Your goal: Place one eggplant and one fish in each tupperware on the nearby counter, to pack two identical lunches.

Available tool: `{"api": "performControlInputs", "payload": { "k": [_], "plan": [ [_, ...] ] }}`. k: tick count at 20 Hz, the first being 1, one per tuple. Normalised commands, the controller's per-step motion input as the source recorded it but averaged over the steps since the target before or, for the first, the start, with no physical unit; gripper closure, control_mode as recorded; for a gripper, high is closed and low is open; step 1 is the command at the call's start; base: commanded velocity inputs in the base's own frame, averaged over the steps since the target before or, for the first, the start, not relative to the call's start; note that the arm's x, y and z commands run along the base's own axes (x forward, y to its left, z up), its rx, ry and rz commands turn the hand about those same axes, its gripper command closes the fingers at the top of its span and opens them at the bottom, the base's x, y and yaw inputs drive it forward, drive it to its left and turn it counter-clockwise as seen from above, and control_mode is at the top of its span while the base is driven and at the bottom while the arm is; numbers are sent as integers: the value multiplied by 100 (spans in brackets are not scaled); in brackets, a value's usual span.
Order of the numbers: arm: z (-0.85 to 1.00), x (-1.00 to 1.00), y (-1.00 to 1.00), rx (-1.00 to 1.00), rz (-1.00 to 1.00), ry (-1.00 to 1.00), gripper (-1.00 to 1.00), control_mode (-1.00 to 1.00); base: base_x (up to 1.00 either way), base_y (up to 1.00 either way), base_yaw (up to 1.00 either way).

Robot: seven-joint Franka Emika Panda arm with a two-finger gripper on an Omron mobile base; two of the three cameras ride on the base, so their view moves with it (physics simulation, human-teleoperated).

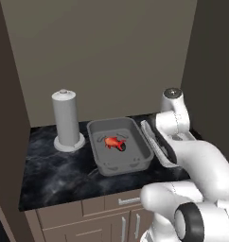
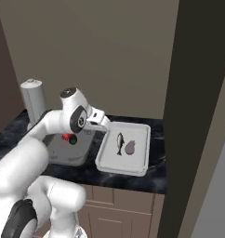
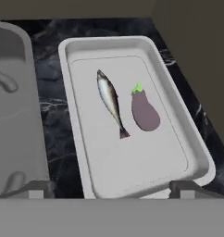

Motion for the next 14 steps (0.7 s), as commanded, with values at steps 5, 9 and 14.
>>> {"api": "performControlInputs", "payload": {
  "k": [5, 9, 14],
  "plan": [
    [100, -93, 78, -3, 0, -32, -100, -100, 0, 0, 0],
    [100, -99, 72, -6, 0, -35, -100, -100, 0, 0, 0],
    [55, -65, 34, -7, 0, -30, -100, -100, 0, 0, 0]
  ]
}}
